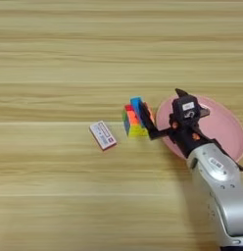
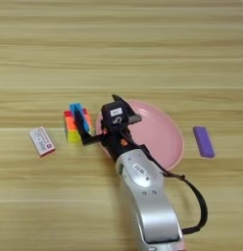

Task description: Move the objects on the table

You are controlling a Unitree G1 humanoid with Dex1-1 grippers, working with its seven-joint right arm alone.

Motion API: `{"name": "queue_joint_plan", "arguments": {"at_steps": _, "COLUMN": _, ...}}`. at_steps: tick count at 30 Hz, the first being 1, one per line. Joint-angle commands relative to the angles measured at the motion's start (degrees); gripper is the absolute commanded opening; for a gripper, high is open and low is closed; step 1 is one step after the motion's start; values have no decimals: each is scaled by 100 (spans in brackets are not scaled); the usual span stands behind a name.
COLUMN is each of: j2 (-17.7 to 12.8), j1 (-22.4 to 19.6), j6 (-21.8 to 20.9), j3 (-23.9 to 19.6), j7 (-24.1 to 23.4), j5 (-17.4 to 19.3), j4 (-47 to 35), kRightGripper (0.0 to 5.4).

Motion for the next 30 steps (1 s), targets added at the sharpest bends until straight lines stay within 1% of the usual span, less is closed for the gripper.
{"name": "queue_joint_plan", "arguments": {"at_steps": 1, "j2": 3, "j1": -247, "j6": -323, "j3": 19, "j7": -79, "j5": -109, "j4": -5, "kRightGripper": 538}}
{"name": "queue_joint_plan", "arguments": {"at_steps": 12, "j2": 88, "j1": -300, "j6": -536, "j3": 190, "j7": -94, "j5": -328, "j4": 286, "kRightGripper": 538}}
{"name": "queue_joint_plan", "arguments": {"at_steps": 30, "j2": 174, "j1": -398, "j6": -618, "j3": 186, "j7": -74, "j5": -330, "j4": 601, "kRightGripper": 538}}
